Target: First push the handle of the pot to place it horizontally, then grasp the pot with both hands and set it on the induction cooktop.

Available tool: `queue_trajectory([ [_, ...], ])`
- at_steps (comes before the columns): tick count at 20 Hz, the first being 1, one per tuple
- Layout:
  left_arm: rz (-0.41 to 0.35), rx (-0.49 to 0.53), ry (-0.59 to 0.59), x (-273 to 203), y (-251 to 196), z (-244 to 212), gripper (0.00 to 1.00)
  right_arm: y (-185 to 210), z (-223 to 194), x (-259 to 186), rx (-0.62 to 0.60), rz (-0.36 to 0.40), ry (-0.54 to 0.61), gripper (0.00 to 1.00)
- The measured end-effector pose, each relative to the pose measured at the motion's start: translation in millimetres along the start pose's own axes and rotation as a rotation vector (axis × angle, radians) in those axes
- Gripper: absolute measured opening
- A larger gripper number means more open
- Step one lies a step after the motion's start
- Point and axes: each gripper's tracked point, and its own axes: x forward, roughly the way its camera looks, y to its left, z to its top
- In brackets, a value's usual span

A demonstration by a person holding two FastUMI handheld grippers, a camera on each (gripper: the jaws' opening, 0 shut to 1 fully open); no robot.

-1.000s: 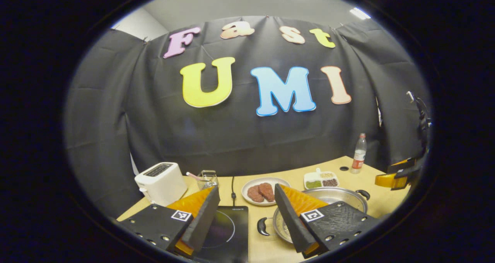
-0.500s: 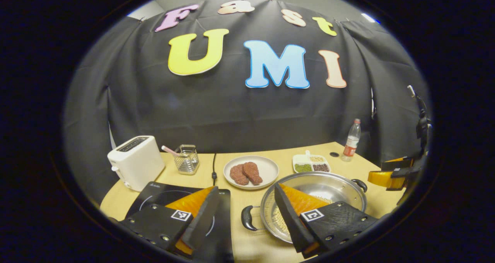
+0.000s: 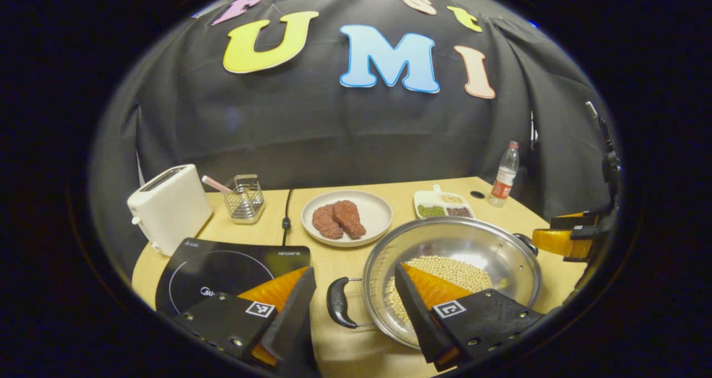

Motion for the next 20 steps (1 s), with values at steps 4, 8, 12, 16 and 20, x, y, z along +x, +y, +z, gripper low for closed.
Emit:
queue_trajectory([
  [4, -0.008, -0.010, 0.048, 12, -1, -16, 0.85, 6, -6, 12, 0.001, 0.009, 0.023, 0.96],
  [8, -0.013, -0.015, 0.084, 22, -4, -27, 0.87, 9, -14, 23, 0.005, 0.016, 0.050, 0.96],
  [12, -0.008, -0.016, 0.109, 29, -5, -36, 0.85, 10, -24, 33, 0.013, 0.019, 0.088, 0.96],
  [16, -0.003, -0.026, 0.143, 38, -5, -45, 0.87, 11, -30, 41, 0.038, 0.020, 0.118, 0.96],
  [20, 0.014, -0.035, 0.175, 45, -2, -56, 0.89, 11, -33, 45, 0.049, 0.019, 0.131, 0.96],
])
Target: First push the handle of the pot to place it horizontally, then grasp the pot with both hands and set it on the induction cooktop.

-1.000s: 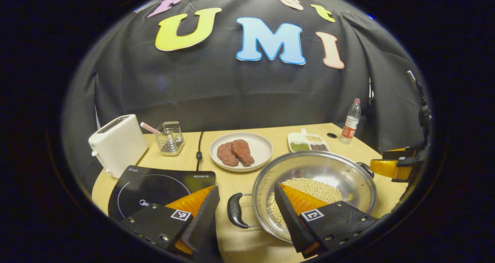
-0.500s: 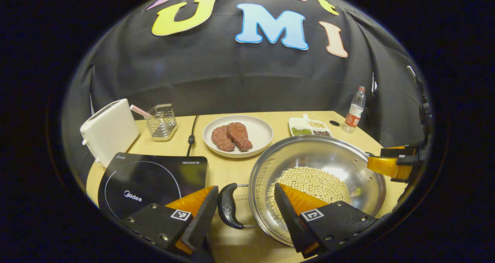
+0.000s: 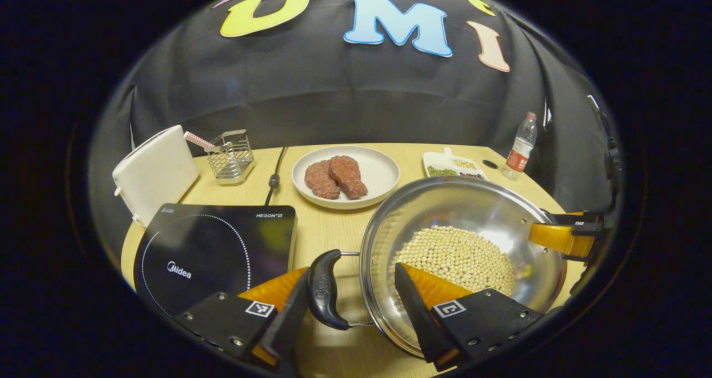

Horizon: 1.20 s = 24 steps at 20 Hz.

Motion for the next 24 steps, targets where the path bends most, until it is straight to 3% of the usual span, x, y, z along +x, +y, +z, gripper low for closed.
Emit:
queue_trajectory([
  [1, 0.008, -0.003, -0.001, 0, 2, 0, 0.87, -1, 0, 2, 0.001, -0.005, 0.002, 0.96],
  [2, 0.010, -0.005, -0.001, 1, 3, 0, 0.78, -3, 0, 2, 0.003, -0.008, 0.005, 0.90],
  [3, 0.024, -0.003, -0.002, 2, 8, -1, 0.79, -4, -1, 3, 0.005, -0.015, 0.007, 0.88],
  [4, 0.027, -0.006, -0.003, 1, 10, -1, 0.70, -6, -1, 4, 0.007, -0.023, 0.007, 0.83],
  [6, 0.025, -0.013, -0.005, 2, 9, -1, 0.67, -10, -2, 8, 0.021, -0.031, 0.012, 0.72],
  [11, 0.033, -0.017, 0.022, 2, 11, -5, 0.60, -6, -1, 3, 0.038, -0.014, 0.018, 0.60],
  [13, 0.034, -0.022, 0.021, 3, 11, -2, 0.60, -5, -1, 5, 0.053, -0.010, 0.027, 0.50],
  [15, 0.039, -0.016, 0.011, 2, 12, 1, 0.54, -4, -2, 4, 0.058, -0.021, 0.030, 0.49],
  [16, 0.038, -0.006, 0.016, 2, 12, 2, 0.58, -4, -3, 1, 0.057, -0.028, 0.035, 0.46],
  [17, 0.036, 0.004, 0.017, 1, 11, 3, 0.55, -3, -4, -1, 0.054, -0.033, 0.038, 0.49],
  [22, 0.026, 0.007, -0.007, -18, 15, 23, 0.52, 3, 9, -20, 0.072, -0.037, 0.016, 0.46],
  [24, 0.023, 0.006, -0.009, -26, 19, 28, 0.55, 7, 14, -30, 0.071, -0.036, 0.012, 0.46],
])
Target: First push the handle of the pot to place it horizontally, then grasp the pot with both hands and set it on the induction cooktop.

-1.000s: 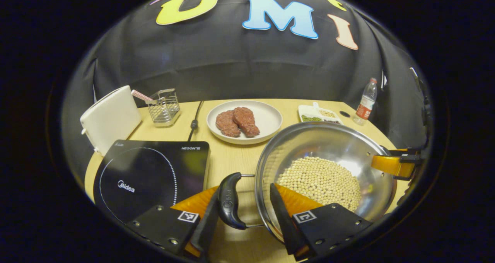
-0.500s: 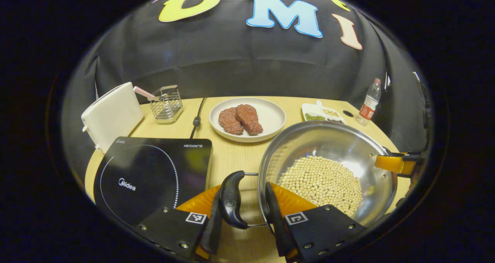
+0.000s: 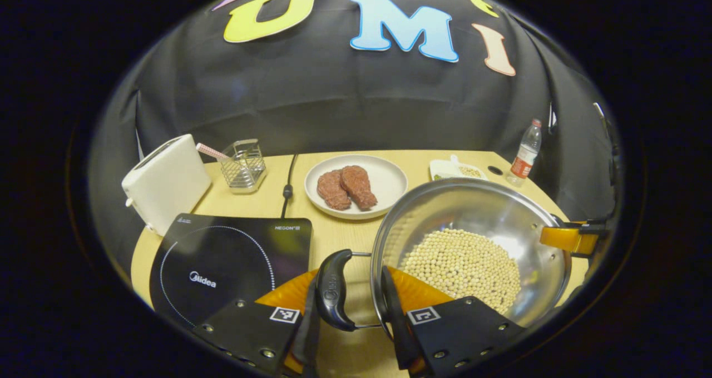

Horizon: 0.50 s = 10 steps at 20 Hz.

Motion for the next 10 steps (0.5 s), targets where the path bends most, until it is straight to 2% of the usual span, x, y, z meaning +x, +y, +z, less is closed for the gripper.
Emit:
queue_trajectory([
  [1, -0.001, -0.003, -0.001, -5, 3, 2, 0.55, 3, 2, -4, -0.001, 0.000, -0.005, 0.49],
  [3, -0.001, -0.004, -0.002, -14, 10, 5, 0.58, 10, 3, -12, -0.003, 0.003, -0.007, 0.46],
  [4, 0.000, -0.005, -0.002, -18, 14, 7, 0.55, 14, 3, -15, -0.001, 0.005, -0.006, 0.46],
  [5, 0.001, -0.006, -0.003, -22, 18, 7, 0.58, 17, 4, -19, 0.001, 0.007, -0.007, 0.46],
  [6, 0.002, -0.005, -0.004, -25, 21, 8, 0.58, 22, 4, -22, 0.000, 0.010, -0.010, 0.49],
  [8, 0.007, -0.006, -0.014, -32, 31, 12, 0.55, 31, 7, -27, -0.005, 0.015, -0.019, 0.49],
  [10, 0.010, -0.009, -0.020, -38, 41, 14, 0.58, 41, 10, -30, -0.008, 0.020, -0.028, 0.49],
])
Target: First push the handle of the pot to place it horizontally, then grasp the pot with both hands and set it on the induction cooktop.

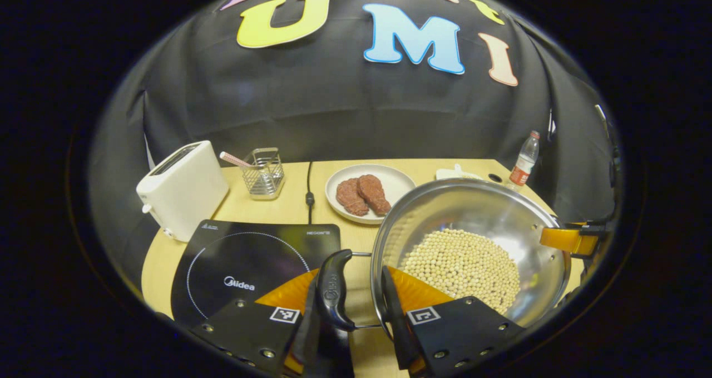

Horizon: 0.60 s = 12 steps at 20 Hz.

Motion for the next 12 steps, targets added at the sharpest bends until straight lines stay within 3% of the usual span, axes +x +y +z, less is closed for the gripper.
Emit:
queue_trajectory([
  [2, 0.003, -0.003, -0.004, -5, 11, 2, 0.55, 10, 2, -3, -0.003, 0.005, -0.006, 0.46],
  [7, 0.009, -0.002, -0.016, -14, 38, 6, 0.55, 37, 4, -9, -0.003, 0.016, -0.017, 0.49],
  [11, 0.018, -0.003, -0.020, -23, 63, 7, 0.58, 58, 4, -10, -0.007, 0.024, -0.022, 0.46],
  [12, 0.020, -0.003, -0.021, -24, 70, 7, 0.55, 64, 3, -9, -0.007, 0.027, -0.021, 0.49],
])
